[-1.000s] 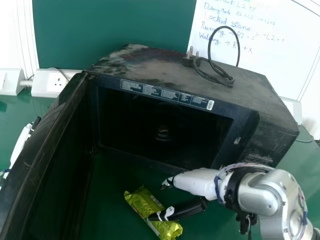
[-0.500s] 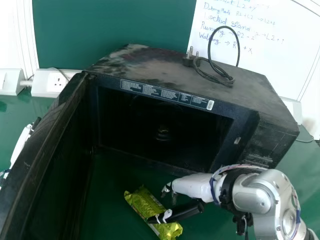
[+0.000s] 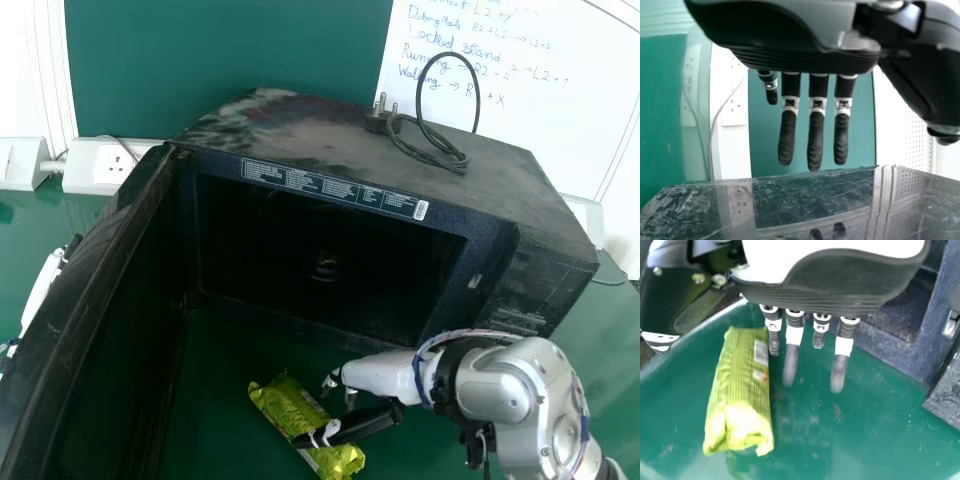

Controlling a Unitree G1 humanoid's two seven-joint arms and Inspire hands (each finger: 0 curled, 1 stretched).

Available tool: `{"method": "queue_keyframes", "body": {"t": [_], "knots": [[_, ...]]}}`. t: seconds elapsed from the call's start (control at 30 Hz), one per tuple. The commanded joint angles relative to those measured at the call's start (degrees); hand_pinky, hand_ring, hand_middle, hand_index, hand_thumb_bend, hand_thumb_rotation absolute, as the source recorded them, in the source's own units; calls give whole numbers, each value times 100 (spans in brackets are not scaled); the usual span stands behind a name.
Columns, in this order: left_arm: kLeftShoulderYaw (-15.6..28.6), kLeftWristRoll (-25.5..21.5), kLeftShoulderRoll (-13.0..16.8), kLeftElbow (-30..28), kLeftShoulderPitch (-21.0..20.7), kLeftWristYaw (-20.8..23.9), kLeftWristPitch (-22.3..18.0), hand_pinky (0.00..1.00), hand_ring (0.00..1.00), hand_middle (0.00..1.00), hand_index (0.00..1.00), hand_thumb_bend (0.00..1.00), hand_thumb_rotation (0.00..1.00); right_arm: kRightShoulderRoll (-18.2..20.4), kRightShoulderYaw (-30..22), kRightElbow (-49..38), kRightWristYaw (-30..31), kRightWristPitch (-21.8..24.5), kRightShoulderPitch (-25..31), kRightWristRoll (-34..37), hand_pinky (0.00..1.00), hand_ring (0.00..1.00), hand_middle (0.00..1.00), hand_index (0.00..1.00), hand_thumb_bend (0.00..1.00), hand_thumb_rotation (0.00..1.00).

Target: Put biscuit inside oven

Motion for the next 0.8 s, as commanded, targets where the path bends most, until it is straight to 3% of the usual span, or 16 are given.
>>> {"method": "queue_keyframes", "body": {"t": [0.0,0.13,0.27,0.77], "knots": [[20,-67,-58,27,52,-21,2,31,38,43,48,52,7,53,78,59,64,-28,10,-91,73,85,92,95,100,60],[15,-72,-64,14,49,-24,6,30,38,43,48,52,7,152,201,169,127,-33,-20,-247,70,83,92,97,100,59],[11,-25,-63,11,55,-8,-32,31,38,43,48,52,8,276,331,343,151,-68,-24,-394,60,75,85,95,100,58],[39,-37,-71,97,26,-58,-81,31,38,44,48,52,8,808,549,892,108,-210,159,-1032,44,58,67,86,100,52]]}}
